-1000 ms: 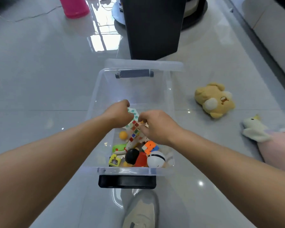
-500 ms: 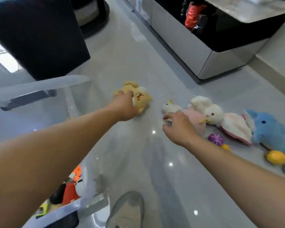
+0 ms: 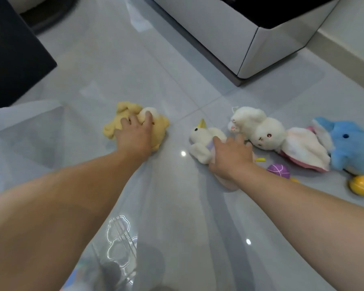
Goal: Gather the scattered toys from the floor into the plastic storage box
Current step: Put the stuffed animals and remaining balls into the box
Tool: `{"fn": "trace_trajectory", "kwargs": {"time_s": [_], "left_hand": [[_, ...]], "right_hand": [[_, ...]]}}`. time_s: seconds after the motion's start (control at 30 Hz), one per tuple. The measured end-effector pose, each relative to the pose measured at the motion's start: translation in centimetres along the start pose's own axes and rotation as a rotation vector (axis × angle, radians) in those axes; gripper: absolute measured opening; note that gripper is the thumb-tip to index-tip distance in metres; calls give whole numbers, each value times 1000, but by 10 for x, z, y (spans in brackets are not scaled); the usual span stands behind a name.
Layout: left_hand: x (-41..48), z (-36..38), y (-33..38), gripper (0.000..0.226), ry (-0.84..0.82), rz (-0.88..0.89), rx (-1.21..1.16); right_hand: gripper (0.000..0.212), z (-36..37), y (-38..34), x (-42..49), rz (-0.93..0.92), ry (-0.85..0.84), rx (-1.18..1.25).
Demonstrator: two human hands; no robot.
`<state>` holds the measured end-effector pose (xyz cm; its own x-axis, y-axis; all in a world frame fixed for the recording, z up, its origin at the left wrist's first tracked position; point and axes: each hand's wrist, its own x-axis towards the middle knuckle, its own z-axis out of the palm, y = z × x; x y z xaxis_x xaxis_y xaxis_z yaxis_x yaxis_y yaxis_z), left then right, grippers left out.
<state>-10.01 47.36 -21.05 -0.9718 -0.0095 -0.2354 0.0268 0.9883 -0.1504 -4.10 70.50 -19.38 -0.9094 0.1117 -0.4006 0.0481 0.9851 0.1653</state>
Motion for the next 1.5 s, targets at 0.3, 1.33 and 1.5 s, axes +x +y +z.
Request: {"fn": "trace_trajectory", "kwargs": {"time_s": [0.3,1.33,1.5], "left_hand": [[-43,-22,3,72,1,47,-360],[-281,-46,-290,47,86,-610,-646],[-242,-13,-302,45,139,-434,-485]], "right_hand": [[43,-8,-12,-47,1,46,313],[61,-128,-319,-263,-458,-75,240],[65,-106,-368,-233,-494,127,34]]}}
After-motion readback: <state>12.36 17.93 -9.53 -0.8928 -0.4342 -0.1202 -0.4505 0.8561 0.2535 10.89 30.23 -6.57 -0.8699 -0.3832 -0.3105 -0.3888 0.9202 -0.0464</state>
